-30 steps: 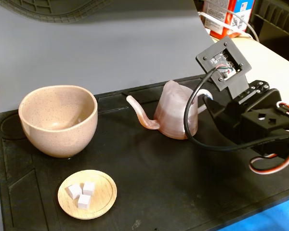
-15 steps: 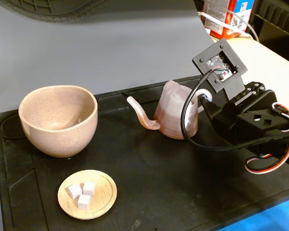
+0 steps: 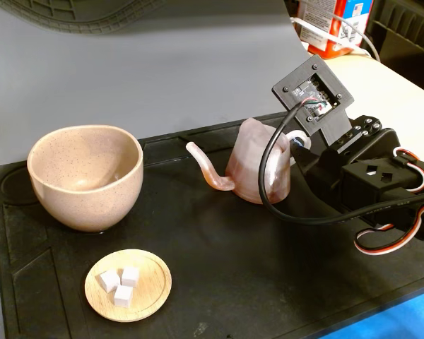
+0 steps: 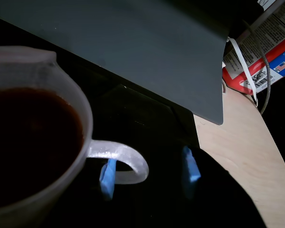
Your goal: Pick up a kettle and pour liquid into a cup.
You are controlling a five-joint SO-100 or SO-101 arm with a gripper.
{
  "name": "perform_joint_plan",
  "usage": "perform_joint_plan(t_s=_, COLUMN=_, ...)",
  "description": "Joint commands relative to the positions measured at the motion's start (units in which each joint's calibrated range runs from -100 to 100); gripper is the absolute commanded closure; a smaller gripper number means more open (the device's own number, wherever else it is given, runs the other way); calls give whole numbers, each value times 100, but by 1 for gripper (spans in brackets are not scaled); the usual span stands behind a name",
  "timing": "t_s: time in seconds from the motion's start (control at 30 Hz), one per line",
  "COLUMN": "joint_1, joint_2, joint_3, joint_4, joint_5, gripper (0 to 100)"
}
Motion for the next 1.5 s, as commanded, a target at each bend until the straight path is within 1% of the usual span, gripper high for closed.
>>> perform_joint_plan(t_s=0.0, joint_1=18, joint_2=-42, joint_3=-226, joint_4=-78, joint_5=17, gripper=82)
perform_joint_plan(t_s=0.7, joint_1=170, joint_2=-42, joint_3=-335, joint_4=-104, joint_5=138, gripper=83)
perform_joint_plan(t_s=1.3, joint_1=117, joint_2=351, joint_3=-462, joint_4=-112, joint_5=138, gripper=83)
perform_joint_plan(t_s=1.47, joint_1=33, joint_2=351, joint_3=-743, joint_4=-112, joint_5=138, gripper=83)
